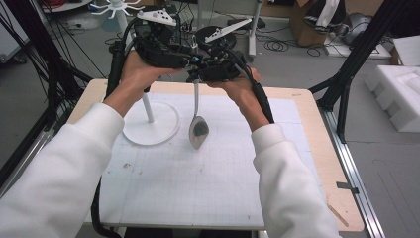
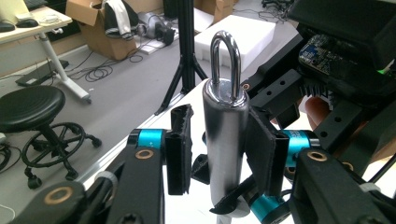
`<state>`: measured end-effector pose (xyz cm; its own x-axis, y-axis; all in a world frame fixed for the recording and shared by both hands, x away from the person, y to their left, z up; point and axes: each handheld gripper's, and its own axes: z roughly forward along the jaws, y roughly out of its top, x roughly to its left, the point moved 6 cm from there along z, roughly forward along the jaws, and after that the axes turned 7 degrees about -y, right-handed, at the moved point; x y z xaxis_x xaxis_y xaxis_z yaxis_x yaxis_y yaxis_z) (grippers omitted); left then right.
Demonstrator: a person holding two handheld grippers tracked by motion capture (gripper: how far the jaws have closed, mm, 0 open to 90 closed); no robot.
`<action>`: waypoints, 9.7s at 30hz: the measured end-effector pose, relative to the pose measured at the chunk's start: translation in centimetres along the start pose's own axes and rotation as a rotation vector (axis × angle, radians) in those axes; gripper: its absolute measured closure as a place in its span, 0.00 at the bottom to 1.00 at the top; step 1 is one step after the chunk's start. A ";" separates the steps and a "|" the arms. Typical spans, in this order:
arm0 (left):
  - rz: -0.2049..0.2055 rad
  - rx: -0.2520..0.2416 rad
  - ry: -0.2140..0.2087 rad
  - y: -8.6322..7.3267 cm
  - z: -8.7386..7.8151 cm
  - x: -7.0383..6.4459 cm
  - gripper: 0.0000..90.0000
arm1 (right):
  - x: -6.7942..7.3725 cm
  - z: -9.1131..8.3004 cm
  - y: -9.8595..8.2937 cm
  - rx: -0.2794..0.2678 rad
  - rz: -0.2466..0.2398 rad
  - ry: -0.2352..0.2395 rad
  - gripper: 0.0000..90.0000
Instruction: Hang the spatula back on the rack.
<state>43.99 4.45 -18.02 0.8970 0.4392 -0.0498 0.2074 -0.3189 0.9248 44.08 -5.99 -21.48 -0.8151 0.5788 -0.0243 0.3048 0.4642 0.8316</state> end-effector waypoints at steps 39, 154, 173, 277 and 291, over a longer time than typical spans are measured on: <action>-0.026 -0.018 0.030 0.8 -0.6 -0.9 0.82 | 0.5 -0.3 -0.6 0.005 -0.023 0.009 0.10; -0.016 0.021 0.008 -2.0 -14.4 6.8 0.83 | -0.2 -10.5 -26.1 -0.232 0.083 -0.040 0.00; -0.038 0.017 0.012 -2.2 -14.2 8.0 0.83 | -0.3 -10.3 -26.2 -0.230 0.081 -0.035 0.00; 0.000 -0.109 0.041 -24.8 -12.7 -2.2 0.02 | -0.5 -10.6 -27.0 -0.227 0.088 -0.055 0.00; -0.026 -0.119 0.035 -29.7 -12.5 -3.1 0.02 | -0.6 -10.0 -27.8 -0.228 0.098 -0.051 0.00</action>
<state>30.15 23.04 -40.64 0.8775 0.4755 -0.0627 0.1803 -0.2060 0.9618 31.16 -25.99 -39.06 -0.7595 0.6494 0.0389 0.2570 0.2445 0.9350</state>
